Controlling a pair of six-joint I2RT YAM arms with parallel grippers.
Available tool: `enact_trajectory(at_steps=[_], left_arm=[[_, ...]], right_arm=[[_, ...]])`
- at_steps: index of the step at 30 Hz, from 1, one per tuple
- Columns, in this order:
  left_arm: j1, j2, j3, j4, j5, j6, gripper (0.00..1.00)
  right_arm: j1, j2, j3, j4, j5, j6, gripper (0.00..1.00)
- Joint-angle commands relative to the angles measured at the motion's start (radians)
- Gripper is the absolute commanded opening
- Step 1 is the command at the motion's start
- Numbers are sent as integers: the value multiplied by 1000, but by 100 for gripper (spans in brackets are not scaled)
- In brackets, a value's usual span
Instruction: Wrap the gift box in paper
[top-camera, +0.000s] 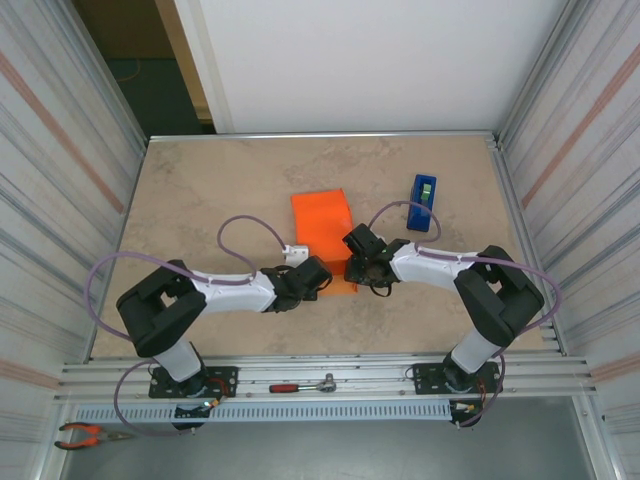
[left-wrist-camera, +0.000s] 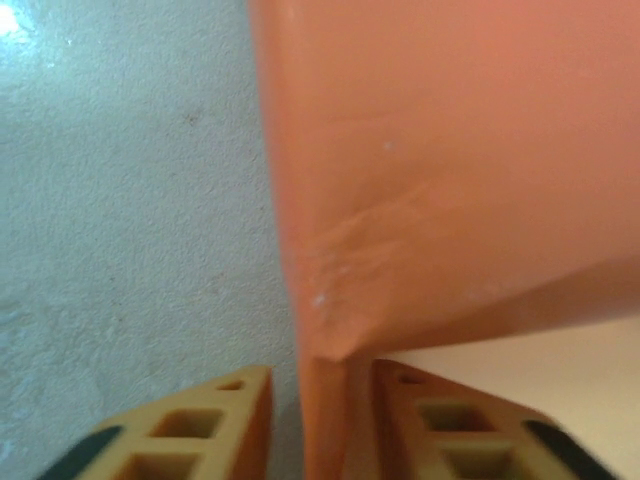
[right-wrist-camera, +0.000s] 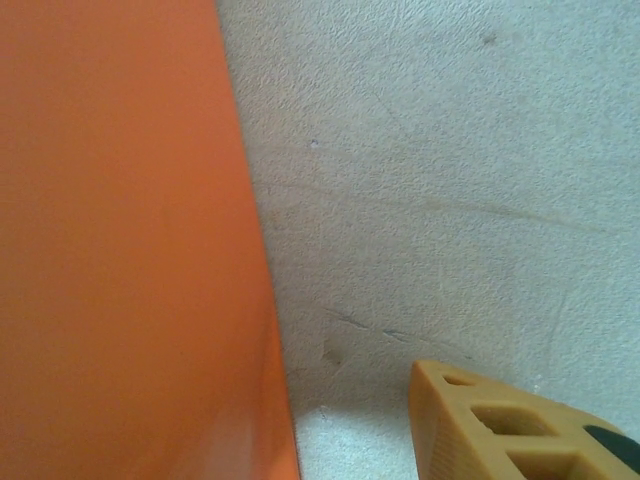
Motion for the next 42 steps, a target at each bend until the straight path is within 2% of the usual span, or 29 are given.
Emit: enact_trajectory(at_steps=[1,4,10,14,19,26,29,42], left_arm=[[-5,-63,4,-26,-48,33,43],[4,-68,15,-25,-51,54,49],[15,-11,45,-7,-68,80,50],[15,34,66,-13,-78,79,49],[15,46,59,-12,-85,72,49],[15,54,58,-18,-85,59,48],[15,55,58,-15,-83,55,48],[15,21,34,-8,-68,48,49]], right_arm=[[-3,7,-15,5,3,-17,48],[2,-1,-24,9,4,-11,48],[10,-7,-31,5,-3,-2,49],[24,-40,-46,3,-16,6,54],[34,-94,-55,-7,-36,17,66],[15,-65,-6,-14,-39,-2,70],[8,-39,4,-1,-41,-9,65],[3,-12,-35,48,-68,1,12]])
